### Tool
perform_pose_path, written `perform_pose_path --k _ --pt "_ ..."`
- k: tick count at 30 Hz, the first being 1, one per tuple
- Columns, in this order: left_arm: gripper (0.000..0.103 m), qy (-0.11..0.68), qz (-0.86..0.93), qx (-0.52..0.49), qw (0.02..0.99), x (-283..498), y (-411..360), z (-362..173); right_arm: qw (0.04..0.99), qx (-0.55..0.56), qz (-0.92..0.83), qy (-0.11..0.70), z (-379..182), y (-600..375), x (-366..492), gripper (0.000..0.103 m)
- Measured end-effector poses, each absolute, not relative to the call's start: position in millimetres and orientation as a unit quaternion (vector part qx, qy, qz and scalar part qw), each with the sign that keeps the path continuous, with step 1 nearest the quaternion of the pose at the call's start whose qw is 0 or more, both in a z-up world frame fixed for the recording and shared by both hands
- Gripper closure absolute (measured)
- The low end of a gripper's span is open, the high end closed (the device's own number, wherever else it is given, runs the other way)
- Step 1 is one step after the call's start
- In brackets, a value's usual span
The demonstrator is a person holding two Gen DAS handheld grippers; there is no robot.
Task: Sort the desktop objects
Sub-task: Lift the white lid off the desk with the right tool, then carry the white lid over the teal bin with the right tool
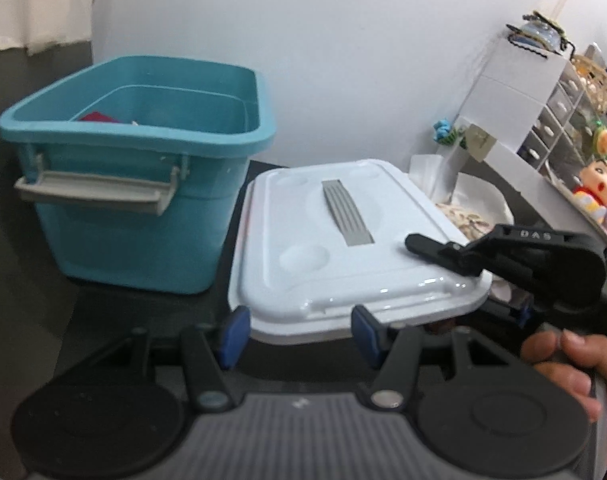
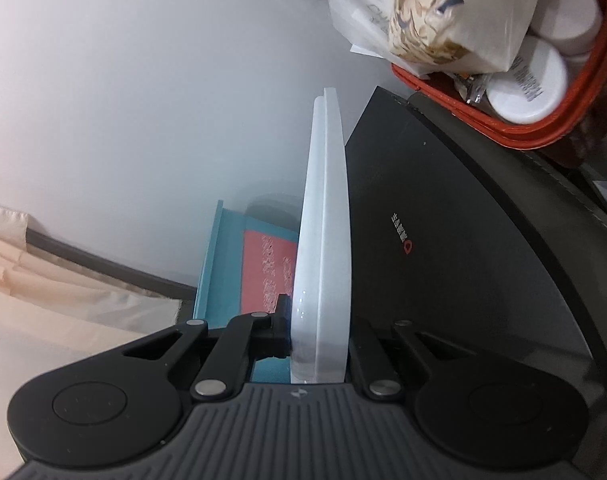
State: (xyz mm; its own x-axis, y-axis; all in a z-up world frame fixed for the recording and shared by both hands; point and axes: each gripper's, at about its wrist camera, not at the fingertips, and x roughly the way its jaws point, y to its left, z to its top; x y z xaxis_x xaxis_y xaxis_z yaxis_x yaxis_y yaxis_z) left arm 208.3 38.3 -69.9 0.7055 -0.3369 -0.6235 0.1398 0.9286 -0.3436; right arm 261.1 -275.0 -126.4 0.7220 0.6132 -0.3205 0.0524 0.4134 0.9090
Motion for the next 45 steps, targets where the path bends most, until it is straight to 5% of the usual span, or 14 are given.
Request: perform_pose_path --k 45 --pt "0.044 0.307 -0.148 -0.059 0.938 111 6 49 0.742 0.562 0.310 0.194 -33 -325 148 0.094"
